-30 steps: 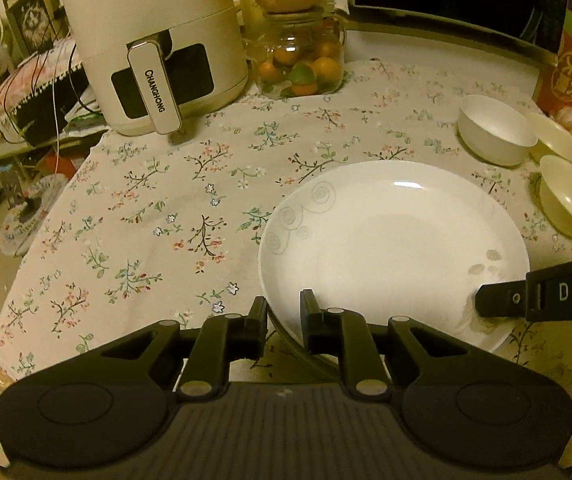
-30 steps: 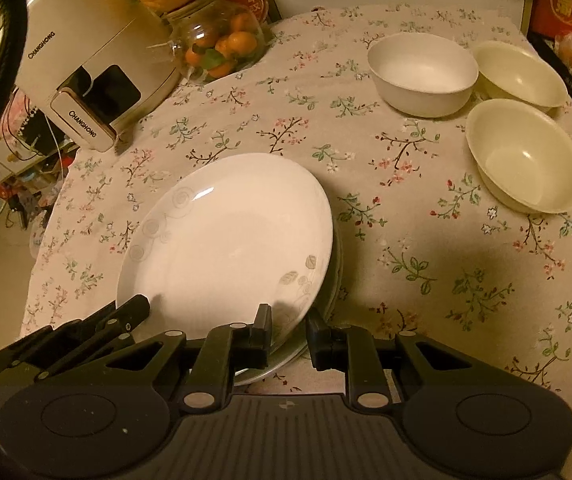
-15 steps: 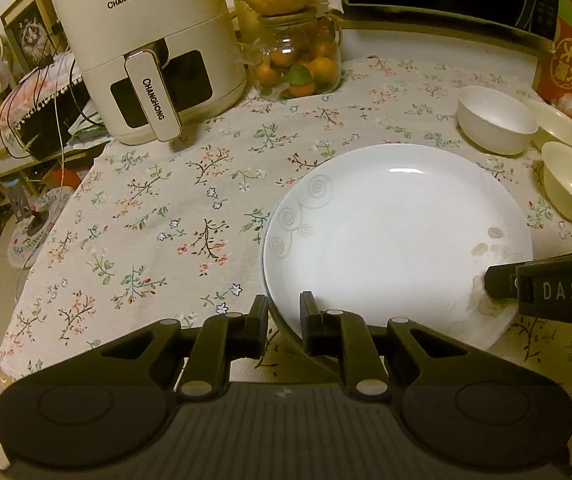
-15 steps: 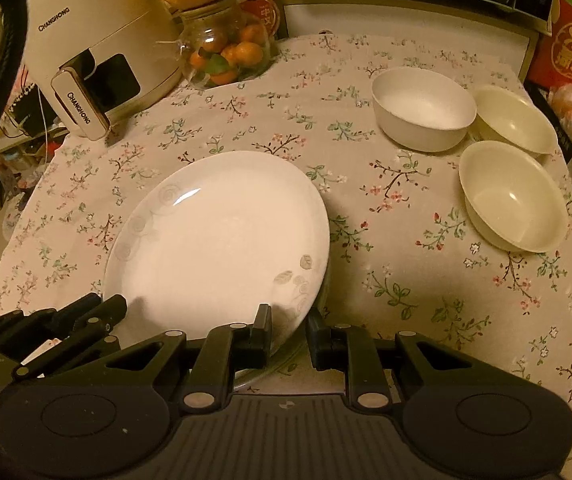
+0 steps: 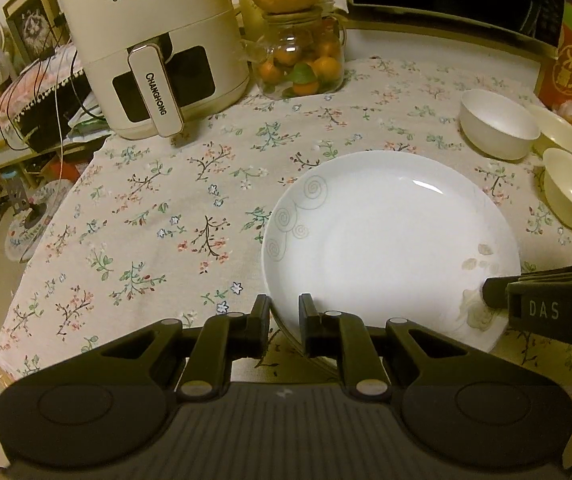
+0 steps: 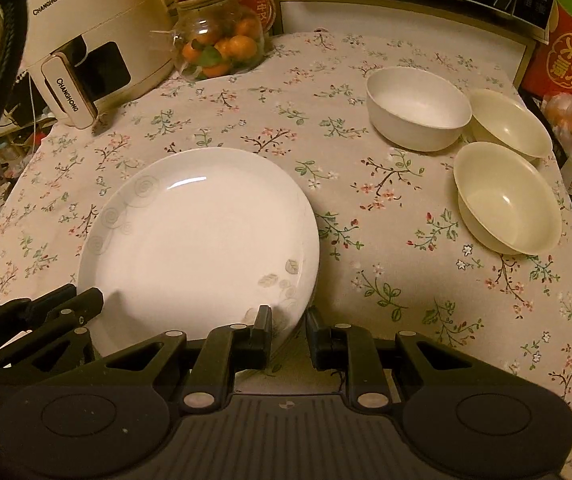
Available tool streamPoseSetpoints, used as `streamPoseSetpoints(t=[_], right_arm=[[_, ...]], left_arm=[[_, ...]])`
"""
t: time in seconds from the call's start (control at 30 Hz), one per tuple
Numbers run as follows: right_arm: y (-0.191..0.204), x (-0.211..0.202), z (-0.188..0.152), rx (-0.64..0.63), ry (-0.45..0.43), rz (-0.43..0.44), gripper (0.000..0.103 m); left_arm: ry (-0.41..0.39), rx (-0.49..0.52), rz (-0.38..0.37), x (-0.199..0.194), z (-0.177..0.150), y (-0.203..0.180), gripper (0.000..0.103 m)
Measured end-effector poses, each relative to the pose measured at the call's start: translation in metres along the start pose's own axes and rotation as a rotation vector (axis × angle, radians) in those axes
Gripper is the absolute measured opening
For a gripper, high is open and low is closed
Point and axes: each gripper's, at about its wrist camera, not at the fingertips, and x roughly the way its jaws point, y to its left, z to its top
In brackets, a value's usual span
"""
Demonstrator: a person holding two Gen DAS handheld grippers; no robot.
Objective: Organize plates and bowls
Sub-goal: 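Settle the white plate on the stack and open both tools, then move both tools away from the plates toward the white bowl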
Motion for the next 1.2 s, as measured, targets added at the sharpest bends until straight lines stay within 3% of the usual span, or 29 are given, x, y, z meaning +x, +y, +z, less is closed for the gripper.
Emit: streamPoseSetpoints(t=[0.27, 0.37, 0.9, 1.2], right_arm=[[-0.007, 0.001, 0.001, 0.028, 0.012, 0.035, 0.022], [-0.011, 0.002, 0.003, 0.048, 0.018, 0.062, 0.028], [-0.020, 0.004, 0.007, 0.091, 0.021, 0.082, 0.029], [-0.024, 0.000, 0.010, 0.089, 0.020, 0.100, 0.035]], left_arm=[[0.019, -0.056, -0.026, 0.003, 0.004, 0.006, 0.015], [0.025, -0.065, -0.031, 0.003, 0.005, 0.006, 0.016], [0.037, -0.097, -0.050, 0.005, 0.011, 0.010, 0.023], [0.028, -0.110, -0.038, 0.003, 0.018, 0.012, 0.038]])
